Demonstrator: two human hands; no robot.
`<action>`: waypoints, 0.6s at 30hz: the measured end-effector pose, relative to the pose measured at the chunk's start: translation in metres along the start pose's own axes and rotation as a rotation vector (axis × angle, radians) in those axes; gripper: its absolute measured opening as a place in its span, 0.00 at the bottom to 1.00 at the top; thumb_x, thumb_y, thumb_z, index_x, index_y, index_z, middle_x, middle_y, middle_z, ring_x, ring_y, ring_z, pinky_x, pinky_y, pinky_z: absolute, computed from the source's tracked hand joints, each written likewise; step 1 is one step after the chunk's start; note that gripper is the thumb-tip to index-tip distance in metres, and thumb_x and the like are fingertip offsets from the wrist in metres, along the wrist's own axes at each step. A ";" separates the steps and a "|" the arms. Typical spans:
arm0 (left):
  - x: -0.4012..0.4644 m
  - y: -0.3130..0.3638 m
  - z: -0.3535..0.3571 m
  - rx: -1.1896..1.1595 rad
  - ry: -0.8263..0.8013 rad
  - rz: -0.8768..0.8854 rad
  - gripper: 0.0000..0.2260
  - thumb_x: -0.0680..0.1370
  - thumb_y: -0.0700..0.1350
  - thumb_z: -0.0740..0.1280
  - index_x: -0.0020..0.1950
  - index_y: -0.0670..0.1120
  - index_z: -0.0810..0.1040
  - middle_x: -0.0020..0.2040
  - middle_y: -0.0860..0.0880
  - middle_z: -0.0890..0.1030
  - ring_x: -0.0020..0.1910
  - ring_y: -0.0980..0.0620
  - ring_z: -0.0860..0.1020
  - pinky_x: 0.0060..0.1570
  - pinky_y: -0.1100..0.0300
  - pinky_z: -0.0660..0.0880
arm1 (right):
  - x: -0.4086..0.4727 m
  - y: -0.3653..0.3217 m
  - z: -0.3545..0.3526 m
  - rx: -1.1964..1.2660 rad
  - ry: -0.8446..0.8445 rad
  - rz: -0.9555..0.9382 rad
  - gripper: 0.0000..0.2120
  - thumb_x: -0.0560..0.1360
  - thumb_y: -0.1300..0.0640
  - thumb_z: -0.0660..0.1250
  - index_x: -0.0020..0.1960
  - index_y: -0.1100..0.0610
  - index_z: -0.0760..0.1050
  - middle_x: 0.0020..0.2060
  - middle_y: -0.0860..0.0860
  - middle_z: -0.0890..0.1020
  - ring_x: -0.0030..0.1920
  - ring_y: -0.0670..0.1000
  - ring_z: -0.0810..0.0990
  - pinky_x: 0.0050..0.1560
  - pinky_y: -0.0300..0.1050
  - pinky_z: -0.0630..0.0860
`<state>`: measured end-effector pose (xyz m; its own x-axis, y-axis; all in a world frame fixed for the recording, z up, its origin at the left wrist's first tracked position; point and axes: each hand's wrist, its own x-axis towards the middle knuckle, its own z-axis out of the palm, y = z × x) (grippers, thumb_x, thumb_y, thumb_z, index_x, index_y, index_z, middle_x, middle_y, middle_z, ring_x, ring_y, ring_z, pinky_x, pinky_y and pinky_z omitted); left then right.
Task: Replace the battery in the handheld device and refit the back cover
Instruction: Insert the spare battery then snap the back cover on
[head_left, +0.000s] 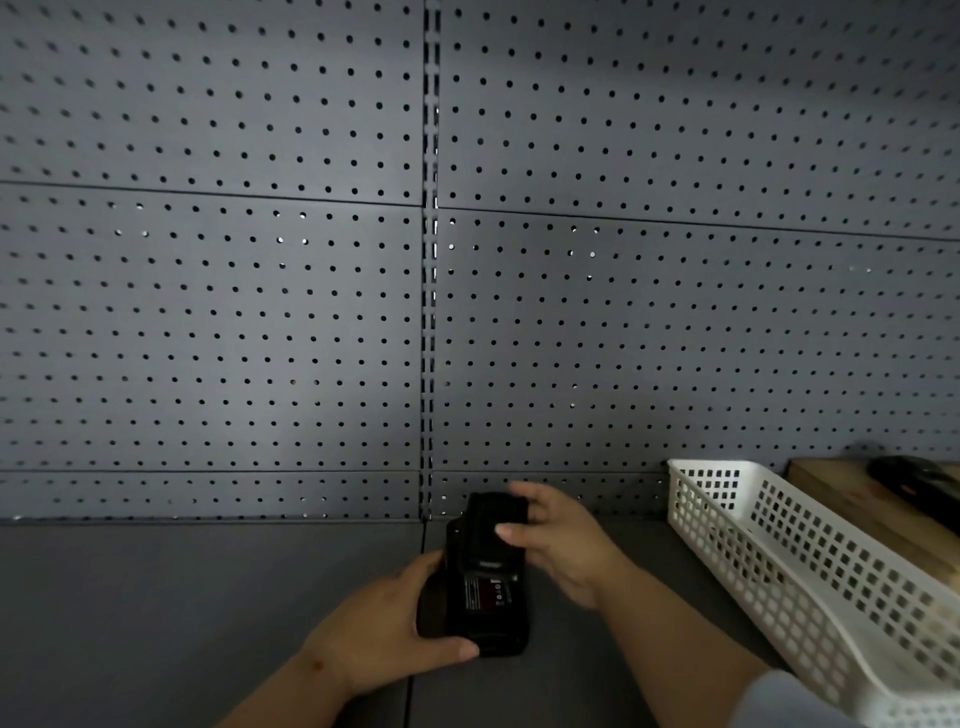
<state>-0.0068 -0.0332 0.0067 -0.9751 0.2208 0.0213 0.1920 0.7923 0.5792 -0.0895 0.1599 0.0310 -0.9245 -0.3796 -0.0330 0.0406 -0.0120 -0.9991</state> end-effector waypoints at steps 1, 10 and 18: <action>0.001 0.000 0.001 -0.018 0.002 0.006 0.48 0.59 0.71 0.65 0.72 0.56 0.49 0.64 0.58 0.69 0.59 0.63 0.68 0.48 0.82 0.61 | 0.002 0.004 0.004 -0.046 -0.009 0.014 0.26 0.70 0.72 0.67 0.65 0.60 0.66 0.56 0.57 0.77 0.55 0.54 0.77 0.48 0.41 0.79; 0.001 0.001 0.001 -0.075 0.030 0.099 0.43 0.62 0.67 0.68 0.58 0.71 0.35 0.56 0.73 0.56 0.62 0.65 0.62 0.51 0.83 0.58 | -0.001 0.011 0.001 -0.321 -0.120 0.010 0.21 0.66 0.64 0.74 0.55 0.52 0.73 0.48 0.54 0.78 0.51 0.50 0.77 0.57 0.43 0.74; 0.005 -0.007 0.005 -0.002 0.022 0.087 0.45 0.56 0.75 0.61 0.61 0.68 0.36 0.64 0.64 0.58 0.64 0.64 0.60 0.58 0.75 0.58 | -0.003 0.013 -0.007 -0.456 -0.108 0.031 0.22 0.66 0.60 0.74 0.59 0.52 0.74 0.49 0.51 0.78 0.53 0.50 0.77 0.60 0.46 0.74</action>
<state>-0.0126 -0.0343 -0.0015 -0.9568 0.2767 0.0894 0.2763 0.7696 0.5757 -0.0890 0.1668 0.0175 -0.8800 -0.4676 -0.0837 -0.1255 0.3989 -0.9084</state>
